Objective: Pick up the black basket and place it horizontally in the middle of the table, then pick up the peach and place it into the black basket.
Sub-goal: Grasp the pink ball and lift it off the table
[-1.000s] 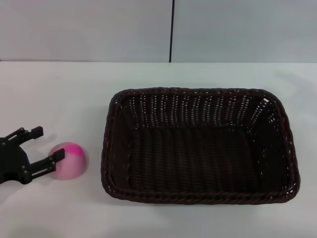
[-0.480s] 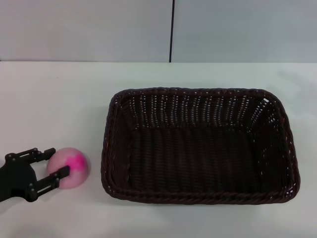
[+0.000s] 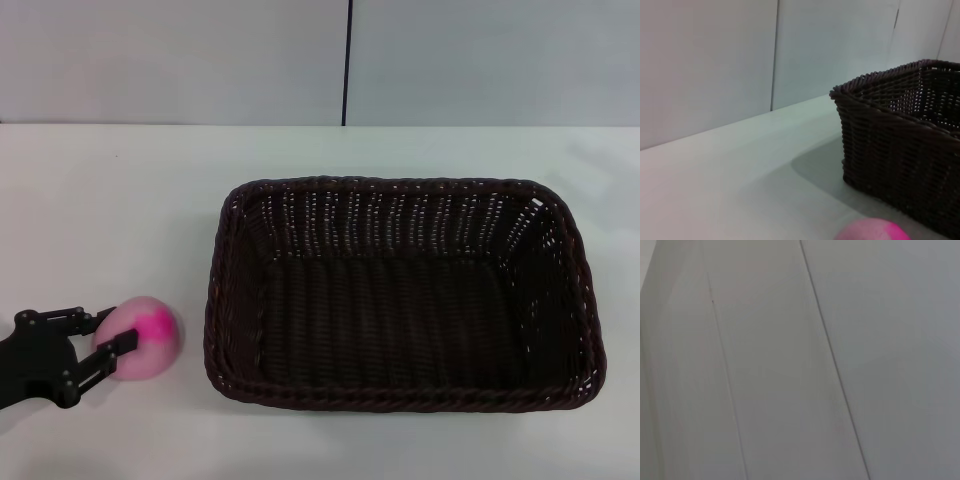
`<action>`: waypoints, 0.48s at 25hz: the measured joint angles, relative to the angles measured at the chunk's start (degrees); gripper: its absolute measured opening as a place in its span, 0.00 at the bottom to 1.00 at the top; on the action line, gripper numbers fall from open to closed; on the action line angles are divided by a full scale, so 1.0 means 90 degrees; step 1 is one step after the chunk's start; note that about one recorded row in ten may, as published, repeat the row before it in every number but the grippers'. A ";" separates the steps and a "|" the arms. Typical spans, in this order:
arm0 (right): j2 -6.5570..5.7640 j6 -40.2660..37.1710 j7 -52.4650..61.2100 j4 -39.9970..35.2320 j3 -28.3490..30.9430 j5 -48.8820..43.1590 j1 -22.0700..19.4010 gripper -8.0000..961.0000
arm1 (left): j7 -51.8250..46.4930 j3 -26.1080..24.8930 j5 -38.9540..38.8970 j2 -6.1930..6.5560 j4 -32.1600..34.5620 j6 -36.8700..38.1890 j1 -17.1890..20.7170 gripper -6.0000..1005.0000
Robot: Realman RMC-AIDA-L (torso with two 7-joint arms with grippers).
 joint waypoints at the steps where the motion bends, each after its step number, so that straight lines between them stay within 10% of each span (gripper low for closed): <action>1: 0.0001 0.0003 -0.0015 0.0036 0.0035 0.0002 -0.0001 0.69 | -0.0022 -0.0004 -0.0007 -0.0001 -0.0002 0.0003 -0.0003 0.39; 12: -0.0013 0.0022 -0.0429 0.0542 0.0544 0.0026 0.0006 0.69 | -0.0086 -0.0456 -0.0525 0.0009 -0.0020 0.0324 -0.0020 0.26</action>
